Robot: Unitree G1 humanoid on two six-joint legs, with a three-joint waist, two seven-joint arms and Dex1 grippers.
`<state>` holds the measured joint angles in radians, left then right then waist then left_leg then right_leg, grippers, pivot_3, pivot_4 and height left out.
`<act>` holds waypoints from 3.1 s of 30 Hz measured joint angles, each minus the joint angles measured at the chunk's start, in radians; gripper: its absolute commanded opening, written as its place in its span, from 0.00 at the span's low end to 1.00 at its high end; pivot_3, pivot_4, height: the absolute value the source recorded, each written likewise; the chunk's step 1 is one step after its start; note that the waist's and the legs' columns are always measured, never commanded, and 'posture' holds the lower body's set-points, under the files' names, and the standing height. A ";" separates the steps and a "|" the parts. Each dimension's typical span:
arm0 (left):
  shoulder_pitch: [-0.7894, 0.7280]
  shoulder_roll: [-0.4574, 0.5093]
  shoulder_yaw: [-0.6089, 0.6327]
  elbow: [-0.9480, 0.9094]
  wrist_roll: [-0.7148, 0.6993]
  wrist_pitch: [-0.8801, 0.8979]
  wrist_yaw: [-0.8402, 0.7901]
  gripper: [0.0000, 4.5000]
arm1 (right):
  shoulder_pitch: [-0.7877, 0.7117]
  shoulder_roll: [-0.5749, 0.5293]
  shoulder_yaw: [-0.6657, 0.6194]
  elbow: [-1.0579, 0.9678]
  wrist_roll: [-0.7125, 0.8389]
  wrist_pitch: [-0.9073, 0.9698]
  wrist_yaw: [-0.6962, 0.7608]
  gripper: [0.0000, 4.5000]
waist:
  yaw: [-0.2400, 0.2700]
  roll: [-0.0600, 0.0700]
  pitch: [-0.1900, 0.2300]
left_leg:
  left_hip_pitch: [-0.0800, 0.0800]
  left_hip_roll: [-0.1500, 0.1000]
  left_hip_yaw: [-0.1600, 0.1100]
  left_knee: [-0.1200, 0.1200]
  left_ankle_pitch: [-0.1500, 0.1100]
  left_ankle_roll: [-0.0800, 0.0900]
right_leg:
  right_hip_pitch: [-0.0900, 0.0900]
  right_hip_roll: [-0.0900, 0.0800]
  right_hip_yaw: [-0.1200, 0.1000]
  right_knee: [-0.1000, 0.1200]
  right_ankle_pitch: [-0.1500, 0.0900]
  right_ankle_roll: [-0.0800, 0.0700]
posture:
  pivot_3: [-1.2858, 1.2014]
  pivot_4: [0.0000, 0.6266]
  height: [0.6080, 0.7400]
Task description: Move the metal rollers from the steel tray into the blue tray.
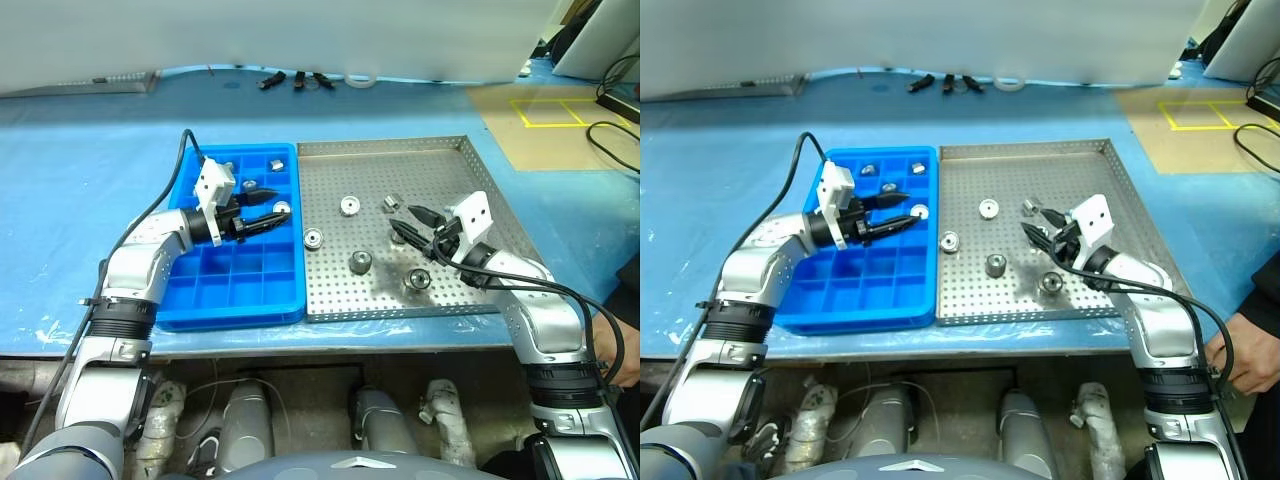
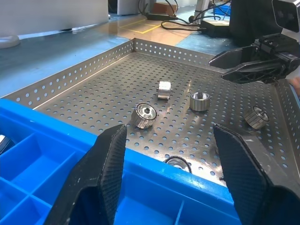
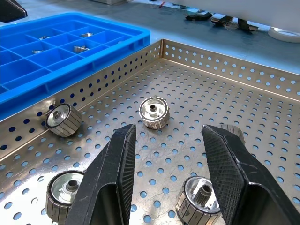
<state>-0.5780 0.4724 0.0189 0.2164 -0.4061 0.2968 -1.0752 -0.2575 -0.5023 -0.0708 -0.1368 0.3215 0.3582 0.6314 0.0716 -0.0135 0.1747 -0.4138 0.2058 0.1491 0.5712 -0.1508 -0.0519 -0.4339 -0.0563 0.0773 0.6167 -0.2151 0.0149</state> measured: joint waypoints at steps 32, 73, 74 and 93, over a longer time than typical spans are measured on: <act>-0.025 0.000 -0.006 0.009 0.008 -0.010 -0.007 0.68 | -0.001 0.006 0.000 -0.071 0.008 0.008 -0.008 0.52 | 0.000 0.000 0.000 | 0.000 0.000 0.000 -0.001 0.000 0.000 | 0.000 0.000 0.000 -0.001 0.000 0.000 | 0.51 0.24 1.00; -0.732 -0.261 -0.420 0.898 0.479 -0.309 -0.329 0.68 | 0.149 -0.084 -0.057 -0.218 0.085 0.127 0.029 0.52 | -0.005 0.000 0.000 | 0.001 -0.001 0.001 -0.003 0.000 0.007 | 0.006 -0.001 -0.002 -0.007 0.003 0.004 | 0.40 0.24 1.00; -0.751 -0.275 -0.432 0.933 0.505 -0.310 -0.333 0.68 | 0.166 -0.075 -0.060 -0.233 0.082 0.126 0.013 0.52 | -0.006 0.000 0.000 | 0.001 -0.001 0.001 -0.003 0.000 0.007 | 0.006 -0.001 -0.003 -0.008 0.003 0.004 | 0.40 0.24 1.00; -0.839 -0.268 -0.536 1.090 0.807 -0.415 -0.393 0.68 | 0.313 0.079 -0.031 -0.322 0.004 0.060 -0.166 0.52 | -0.061 0.000 0.000 | 0.009 0.000 0.001 -0.005 0.000 0.007 | 0.013 -0.001 -0.002 -0.011 0.000 0.000 | 0.36 0.24 1.00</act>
<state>-1.4168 0.2049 -0.5166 1.3061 0.4008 -0.1182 -1.4687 0.0556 -0.4236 -0.1013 -0.4590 0.3255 0.4179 0.4657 0.0101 -0.0136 0.1748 -0.4048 0.2054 0.1502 0.5664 -0.1512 -0.0448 -0.4204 -0.0574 0.0757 0.6054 -0.2149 0.0149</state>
